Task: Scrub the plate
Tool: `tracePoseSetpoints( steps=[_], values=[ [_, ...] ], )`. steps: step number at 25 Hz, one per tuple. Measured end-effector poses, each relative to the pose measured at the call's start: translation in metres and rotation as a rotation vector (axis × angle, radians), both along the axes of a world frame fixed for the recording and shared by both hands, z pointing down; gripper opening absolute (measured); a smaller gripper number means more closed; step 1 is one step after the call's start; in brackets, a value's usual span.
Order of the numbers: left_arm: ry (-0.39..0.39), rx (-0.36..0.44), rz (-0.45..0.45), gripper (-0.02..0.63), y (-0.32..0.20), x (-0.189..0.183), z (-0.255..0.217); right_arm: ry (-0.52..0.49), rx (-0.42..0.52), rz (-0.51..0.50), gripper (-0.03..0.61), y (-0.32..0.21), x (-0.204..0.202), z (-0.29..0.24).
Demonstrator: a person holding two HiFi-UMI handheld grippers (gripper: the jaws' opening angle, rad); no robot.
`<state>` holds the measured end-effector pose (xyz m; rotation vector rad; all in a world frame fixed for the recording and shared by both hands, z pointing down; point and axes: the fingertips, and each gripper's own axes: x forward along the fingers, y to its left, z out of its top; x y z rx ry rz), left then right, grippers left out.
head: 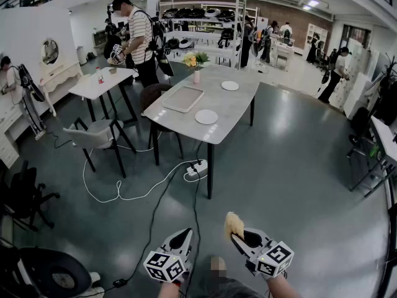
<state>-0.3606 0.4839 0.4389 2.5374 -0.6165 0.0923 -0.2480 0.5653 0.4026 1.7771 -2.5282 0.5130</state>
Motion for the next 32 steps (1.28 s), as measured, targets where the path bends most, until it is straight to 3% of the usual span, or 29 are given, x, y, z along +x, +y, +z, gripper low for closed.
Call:
tracePoseSetpoints(
  steps=[18,32],
  values=[
    [-0.028,0.048,0.017,0.011,-0.113,0.108,0.0,-0.004,0.02,0.005,0.075,-0.114,0.098,0.017],
    [-0.063,0.022,-0.031,0.011,-0.151,0.122,0.015,-0.071,0.006,0.033,0.075,-0.145,0.135,0.032]
  ],
)
